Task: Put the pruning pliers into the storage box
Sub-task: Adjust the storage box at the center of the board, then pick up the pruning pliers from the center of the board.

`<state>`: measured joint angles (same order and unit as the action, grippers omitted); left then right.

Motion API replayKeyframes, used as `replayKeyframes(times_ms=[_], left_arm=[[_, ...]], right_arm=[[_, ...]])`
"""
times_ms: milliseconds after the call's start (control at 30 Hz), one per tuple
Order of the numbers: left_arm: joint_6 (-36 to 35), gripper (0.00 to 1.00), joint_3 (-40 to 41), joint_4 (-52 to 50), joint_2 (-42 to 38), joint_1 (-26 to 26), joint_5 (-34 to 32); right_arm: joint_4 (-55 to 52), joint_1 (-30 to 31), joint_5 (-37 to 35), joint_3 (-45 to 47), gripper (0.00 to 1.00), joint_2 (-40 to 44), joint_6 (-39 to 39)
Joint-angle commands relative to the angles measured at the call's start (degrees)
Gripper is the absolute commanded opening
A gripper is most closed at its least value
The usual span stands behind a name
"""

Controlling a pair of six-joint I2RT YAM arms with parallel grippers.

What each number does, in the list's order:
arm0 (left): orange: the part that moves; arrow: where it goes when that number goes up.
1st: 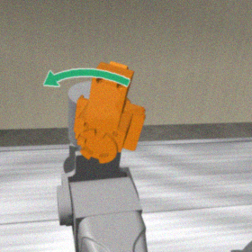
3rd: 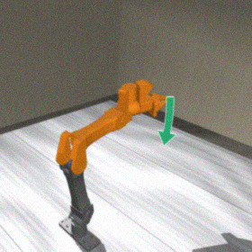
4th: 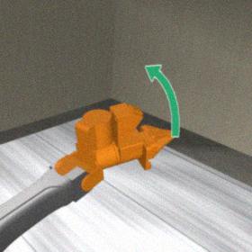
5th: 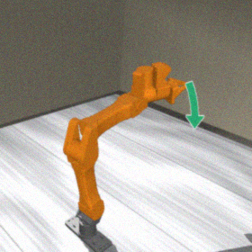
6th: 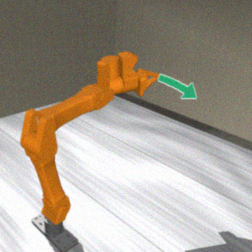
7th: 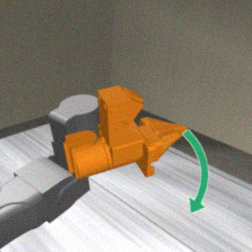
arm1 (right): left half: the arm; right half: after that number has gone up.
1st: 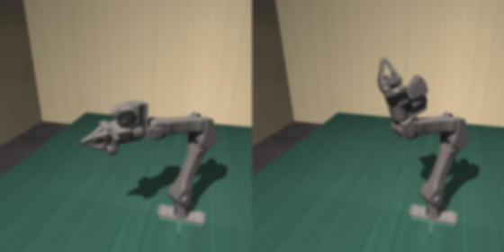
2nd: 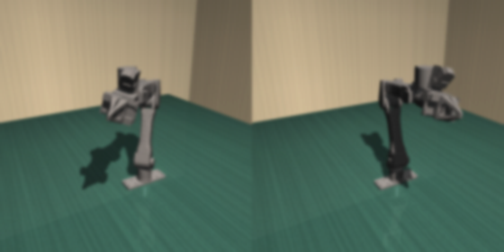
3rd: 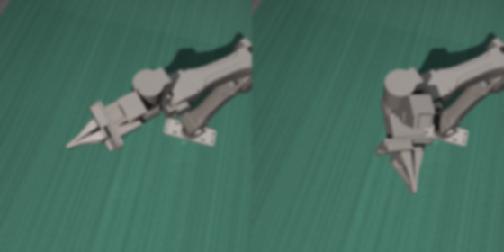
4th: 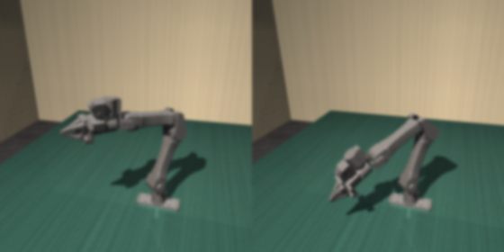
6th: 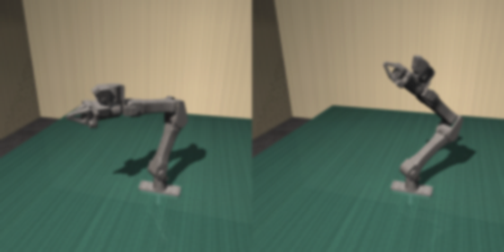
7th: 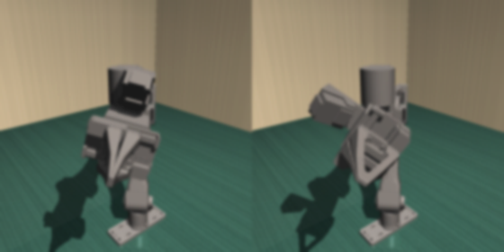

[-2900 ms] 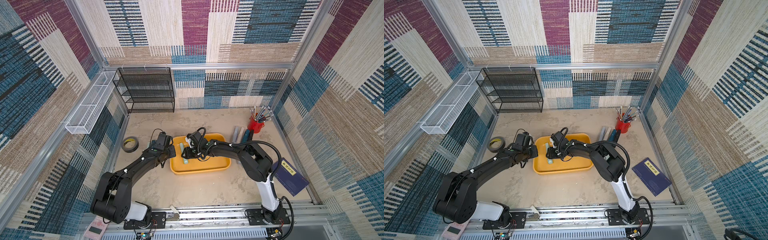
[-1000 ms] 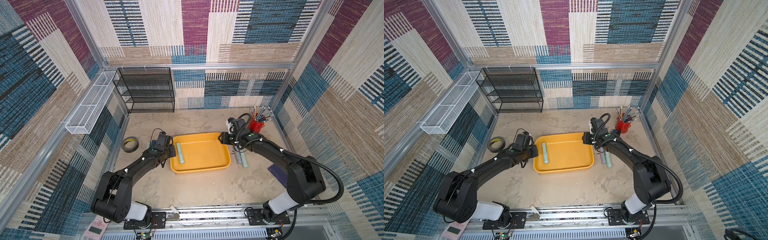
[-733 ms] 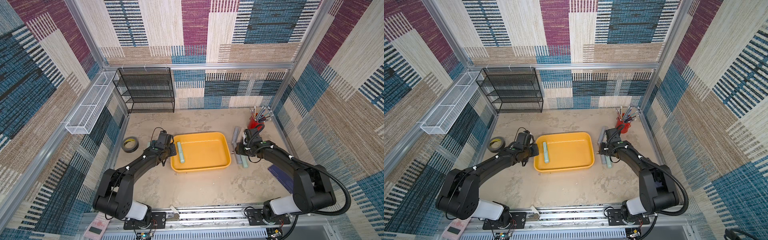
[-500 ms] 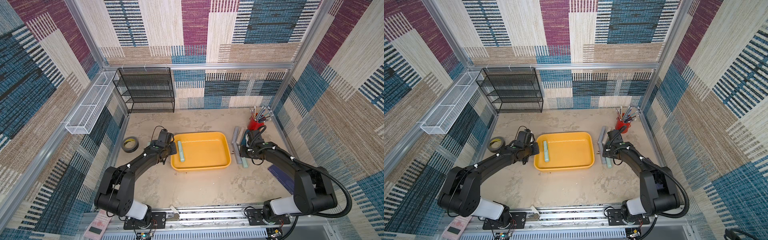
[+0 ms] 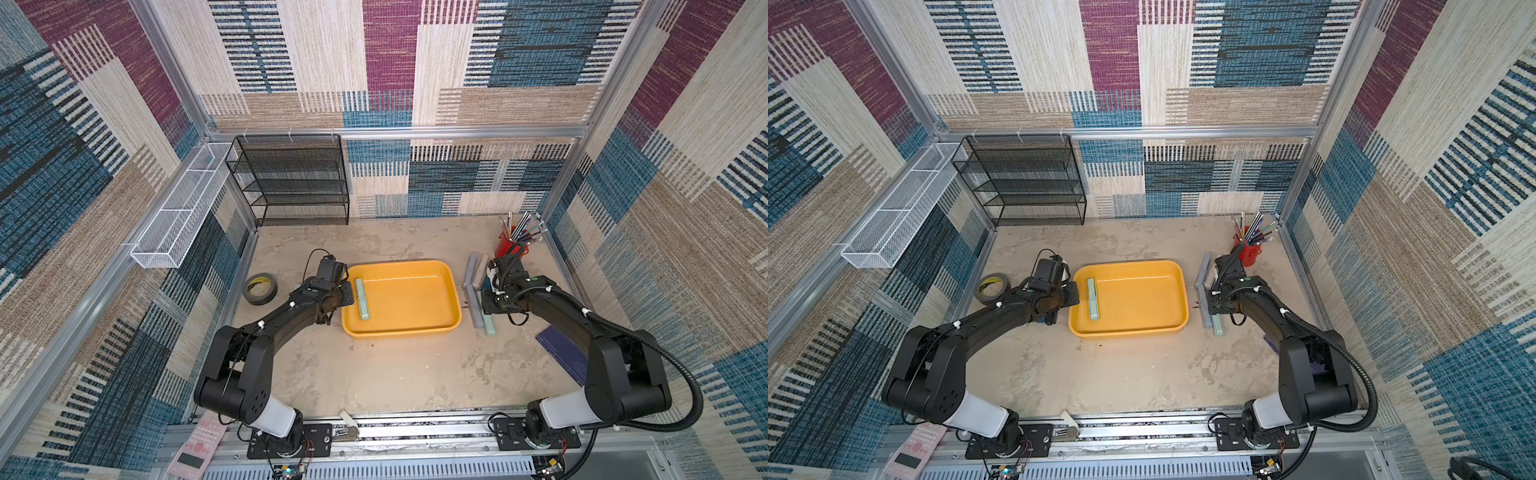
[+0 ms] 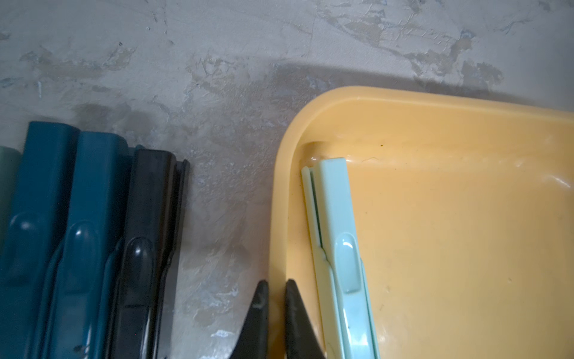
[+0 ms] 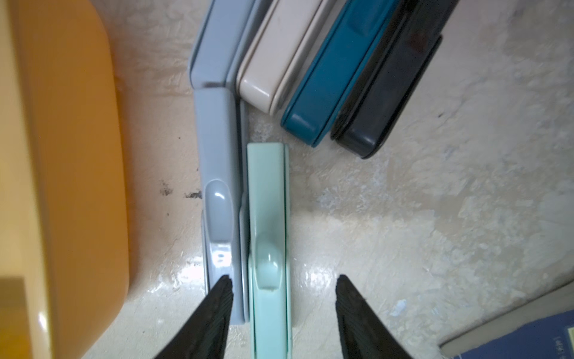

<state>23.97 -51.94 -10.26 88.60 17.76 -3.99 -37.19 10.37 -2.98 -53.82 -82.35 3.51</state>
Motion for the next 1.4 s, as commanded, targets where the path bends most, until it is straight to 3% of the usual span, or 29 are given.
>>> replayKeyframes(times_ms=[0, 267, 633, 900, 1167, 1367], left_arm=[[-1.2, 0.08, -0.7, -0.3, 0.7, -0.4, 0.6], [-1.7, 0.08, -1.2, -0.2, 0.9, -0.6, 0.6], [-1.9, 0.08, -2.8, -0.4, 2.9, -0.9, 1.5], [-1.9, 0.08, -3.4, -0.5, 3.4, -0.9, 1.8], [-1.9, 0.08, -3.0, -0.3, 2.9, -0.9, 1.8], [-1.8, 0.08, -2.7, 0.3, 2.5, -0.9, 2.4]], right_arm=[[-0.2, 0.0, 0.4, -0.7, 0.57, 1.3, -4.0], [-2.4, 0.1, 3.0, -2.5, 0.57, -2.3, -9.3], [-3.2, 2.5, 7.0, -2.8, 0.57, -4.5, -10.1], [-3.6, 4.0, 3.6, -3.9, 0.60, -9.5, -2.9], [0.7, 4.0, 5.4, -1.3, 0.59, -2.9, 7.4], [-1.1, 3.8, 1.0, 0.3, 0.56, 3.2, 14.4]])
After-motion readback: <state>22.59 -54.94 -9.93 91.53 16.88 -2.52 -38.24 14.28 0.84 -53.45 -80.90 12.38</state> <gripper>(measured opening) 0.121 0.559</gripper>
